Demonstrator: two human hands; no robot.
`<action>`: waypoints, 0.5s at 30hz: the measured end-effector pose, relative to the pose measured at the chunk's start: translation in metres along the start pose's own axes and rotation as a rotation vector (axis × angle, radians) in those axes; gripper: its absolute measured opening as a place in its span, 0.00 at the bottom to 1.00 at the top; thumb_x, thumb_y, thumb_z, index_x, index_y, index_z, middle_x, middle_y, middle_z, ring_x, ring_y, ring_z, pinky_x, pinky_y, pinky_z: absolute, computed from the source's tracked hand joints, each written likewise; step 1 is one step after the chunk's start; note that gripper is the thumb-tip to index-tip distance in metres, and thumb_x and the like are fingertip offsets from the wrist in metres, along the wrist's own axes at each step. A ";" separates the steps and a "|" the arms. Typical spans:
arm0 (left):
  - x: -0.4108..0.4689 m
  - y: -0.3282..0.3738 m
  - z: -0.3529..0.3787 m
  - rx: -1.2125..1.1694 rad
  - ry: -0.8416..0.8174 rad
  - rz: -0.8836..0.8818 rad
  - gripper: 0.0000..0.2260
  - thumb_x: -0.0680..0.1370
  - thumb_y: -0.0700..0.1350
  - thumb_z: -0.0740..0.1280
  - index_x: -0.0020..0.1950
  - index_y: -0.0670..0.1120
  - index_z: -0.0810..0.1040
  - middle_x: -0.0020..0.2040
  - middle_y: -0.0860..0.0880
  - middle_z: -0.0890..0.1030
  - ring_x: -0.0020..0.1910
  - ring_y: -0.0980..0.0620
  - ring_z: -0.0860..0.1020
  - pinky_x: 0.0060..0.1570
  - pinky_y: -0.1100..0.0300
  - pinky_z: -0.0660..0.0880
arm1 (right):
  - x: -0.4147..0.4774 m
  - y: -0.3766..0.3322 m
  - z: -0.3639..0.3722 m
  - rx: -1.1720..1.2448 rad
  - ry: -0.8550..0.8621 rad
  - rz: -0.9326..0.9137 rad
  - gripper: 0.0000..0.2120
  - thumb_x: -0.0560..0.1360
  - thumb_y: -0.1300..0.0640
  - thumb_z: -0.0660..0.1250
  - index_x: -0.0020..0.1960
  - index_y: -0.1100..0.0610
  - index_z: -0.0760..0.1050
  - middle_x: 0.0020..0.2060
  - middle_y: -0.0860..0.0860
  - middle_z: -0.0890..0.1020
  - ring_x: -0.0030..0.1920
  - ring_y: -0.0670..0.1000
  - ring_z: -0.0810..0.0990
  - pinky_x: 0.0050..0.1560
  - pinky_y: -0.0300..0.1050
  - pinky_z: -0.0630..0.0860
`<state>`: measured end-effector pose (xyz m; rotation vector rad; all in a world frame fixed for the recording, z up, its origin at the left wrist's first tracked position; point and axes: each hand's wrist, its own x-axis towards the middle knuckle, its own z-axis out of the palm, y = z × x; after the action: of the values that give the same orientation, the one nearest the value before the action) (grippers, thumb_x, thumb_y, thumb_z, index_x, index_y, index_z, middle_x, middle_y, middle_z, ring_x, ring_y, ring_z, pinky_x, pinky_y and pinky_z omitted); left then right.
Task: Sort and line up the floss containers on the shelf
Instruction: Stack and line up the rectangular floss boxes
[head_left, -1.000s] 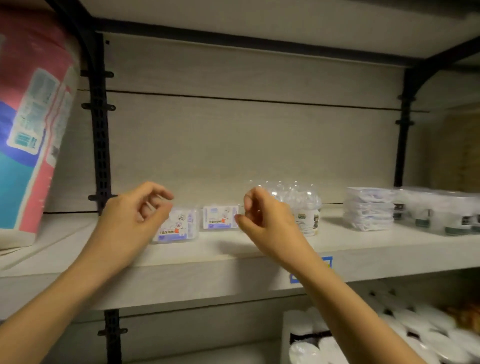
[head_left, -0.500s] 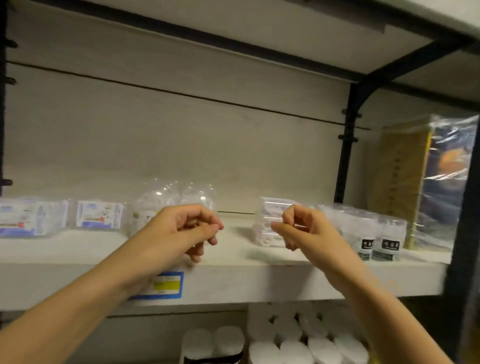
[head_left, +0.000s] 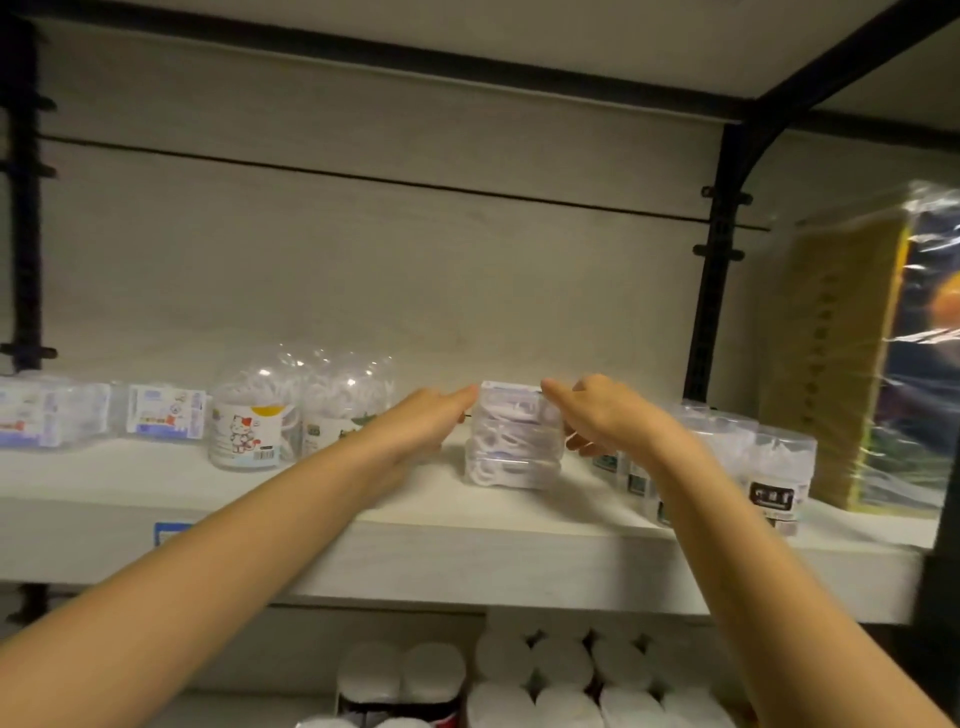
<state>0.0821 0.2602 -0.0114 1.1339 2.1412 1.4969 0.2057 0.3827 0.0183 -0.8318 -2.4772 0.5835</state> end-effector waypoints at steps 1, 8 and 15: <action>0.001 0.000 0.000 -0.020 -0.009 -0.008 0.24 0.76 0.61 0.59 0.63 0.45 0.73 0.59 0.50 0.76 0.59 0.47 0.74 0.64 0.54 0.69 | 0.000 0.001 0.001 0.011 -0.010 0.000 0.27 0.80 0.47 0.50 0.54 0.69 0.75 0.50 0.63 0.81 0.49 0.61 0.82 0.54 0.55 0.79; -0.005 0.008 0.001 -0.181 -0.012 0.054 0.11 0.78 0.51 0.60 0.53 0.49 0.79 0.55 0.51 0.80 0.56 0.56 0.75 0.62 0.61 0.68 | 0.002 0.000 0.009 0.054 0.063 -0.015 0.25 0.79 0.46 0.52 0.51 0.67 0.77 0.45 0.62 0.82 0.47 0.61 0.82 0.57 0.55 0.76; -0.014 0.020 -0.006 -0.488 -0.015 0.228 0.10 0.79 0.50 0.59 0.51 0.50 0.80 0.53 0.50 0.80 0.50 0.51 0.79 0.62 0.57 0.71 | -0.001 -0.007 0.013 0.592 0.185 -0.167 0.18 0.78 0.48 0.57 0.63 0.56 0.72 0.55 0.53 0.79 0.50 0.54 0.81 0.46 0.45 0.80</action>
<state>0.0958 0.2487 0.0064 1.2191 1.5413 1.9575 0.1963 0.3732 0.0113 -0.4166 -2.0102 1.0524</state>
